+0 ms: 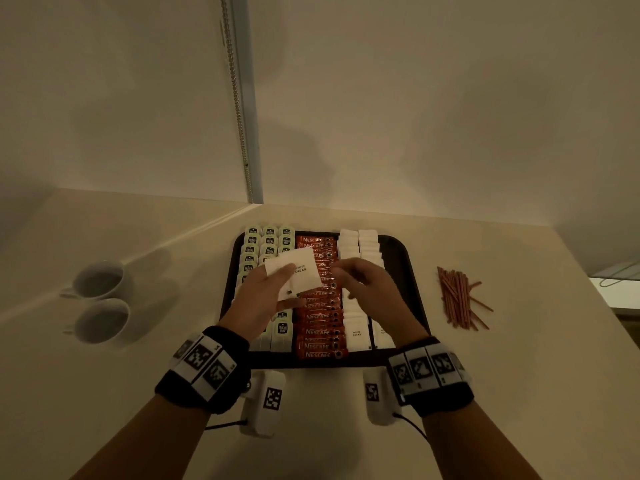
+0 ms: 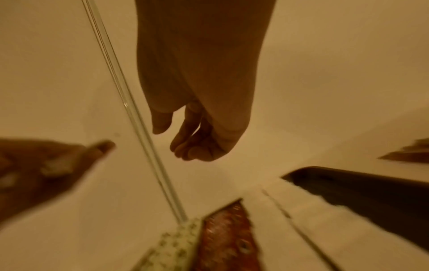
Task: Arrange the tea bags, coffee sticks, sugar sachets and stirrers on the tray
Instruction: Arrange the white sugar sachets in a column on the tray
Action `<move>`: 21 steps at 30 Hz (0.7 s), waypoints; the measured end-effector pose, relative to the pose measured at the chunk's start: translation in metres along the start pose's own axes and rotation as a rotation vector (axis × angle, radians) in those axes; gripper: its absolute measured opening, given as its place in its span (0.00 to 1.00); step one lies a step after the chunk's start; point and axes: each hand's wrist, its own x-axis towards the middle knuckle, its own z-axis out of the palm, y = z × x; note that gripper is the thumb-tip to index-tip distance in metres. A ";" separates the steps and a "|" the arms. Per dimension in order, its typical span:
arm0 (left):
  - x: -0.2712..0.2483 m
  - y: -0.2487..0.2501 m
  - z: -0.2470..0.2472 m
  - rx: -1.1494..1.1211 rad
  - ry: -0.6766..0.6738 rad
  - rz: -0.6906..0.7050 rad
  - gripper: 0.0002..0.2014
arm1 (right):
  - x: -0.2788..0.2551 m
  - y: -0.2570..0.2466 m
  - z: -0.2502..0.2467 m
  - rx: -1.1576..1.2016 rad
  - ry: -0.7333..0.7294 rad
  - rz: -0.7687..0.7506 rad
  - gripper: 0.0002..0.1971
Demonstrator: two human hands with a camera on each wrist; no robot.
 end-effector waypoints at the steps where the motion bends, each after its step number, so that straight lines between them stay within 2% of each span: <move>1: 0.000 0.000 0.001 0.039 0.008 0.022 0.05 | 0.003 -0.008 0.004 0.016 -0.033 -0.010 0.06; 5: 0.000 -0.002 0.000 0.132 0.038 0.057 0.12 | 0.008 -0.020 0.015 0.053 -0.094 -0.019 0.05; 8: -0.001 -0.002 -0.005 0.099 0.026 0.029 0.06 | 0.006 -0.018 0.012 0.131 -0.086 0.020 0.02; 10: -0.001 -0.003 -0.010 0.014 0.020 -0.013 0.08 | 0.002 -0.008 0.003 0.166 -0.029 0.084 0.02; 13: -0.001 -0.003 -0.018 -0.075 0.028 -0.028 0.09 | -0.007 0.025 -0.012 0.010 0.055 0.195 0.04; 18: 0.001 -0.004 -0.019 -0.153 0.043 -0.039 0.10 | -0.032 0.093 -0.019 -0.186 0.046 0.418 0.06; 21: 0.002 -0.004 -0.019 -0.212 0.040 -0.059 0.14 | -0.042 0.113 -0.016 -0.238 0.063 0.511 0.08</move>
